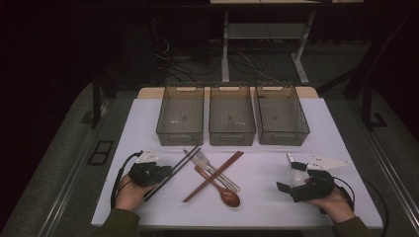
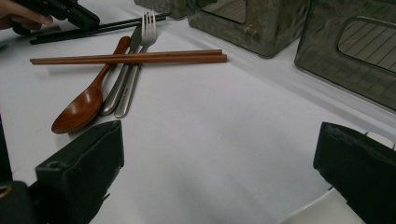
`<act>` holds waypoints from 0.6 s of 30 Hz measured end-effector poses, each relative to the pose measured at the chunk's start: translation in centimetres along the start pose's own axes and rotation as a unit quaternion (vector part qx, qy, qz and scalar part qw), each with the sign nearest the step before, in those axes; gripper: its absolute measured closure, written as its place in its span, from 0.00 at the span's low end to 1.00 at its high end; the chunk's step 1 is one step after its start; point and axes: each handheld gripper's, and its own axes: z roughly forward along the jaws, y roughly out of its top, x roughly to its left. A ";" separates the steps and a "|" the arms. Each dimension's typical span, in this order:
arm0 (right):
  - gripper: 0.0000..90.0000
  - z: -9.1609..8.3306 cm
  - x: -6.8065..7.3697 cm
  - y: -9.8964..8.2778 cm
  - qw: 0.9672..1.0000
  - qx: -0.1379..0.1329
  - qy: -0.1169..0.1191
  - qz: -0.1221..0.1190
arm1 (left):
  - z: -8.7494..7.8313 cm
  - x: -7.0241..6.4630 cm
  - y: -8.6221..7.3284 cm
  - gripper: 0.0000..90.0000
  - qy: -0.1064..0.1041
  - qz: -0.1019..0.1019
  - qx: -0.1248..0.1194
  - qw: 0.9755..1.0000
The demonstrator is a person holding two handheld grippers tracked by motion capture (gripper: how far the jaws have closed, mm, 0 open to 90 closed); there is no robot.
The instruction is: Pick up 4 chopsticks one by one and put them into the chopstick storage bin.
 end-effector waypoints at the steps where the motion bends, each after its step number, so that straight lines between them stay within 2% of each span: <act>1: 0.02 0.0 0.0 0.0 1.000 0.000 0.000 0.000 | 0.0 0.0 0.0 0.89 0.001 0.000 -0.001 1.000; 9: 0.02 0.1 0.1 0.0 1.000 0.000 0.000 0.002 | 0.0 0.0 0.0 0.93 0.008 0.003 0.004 1.000; 18: 0.02 0.3 0.2 -0.1 1.000 -0.007 -0.004 0.005 | 0.0 0.1 0.1 0.94 0.006 -0.004 0.006 1.000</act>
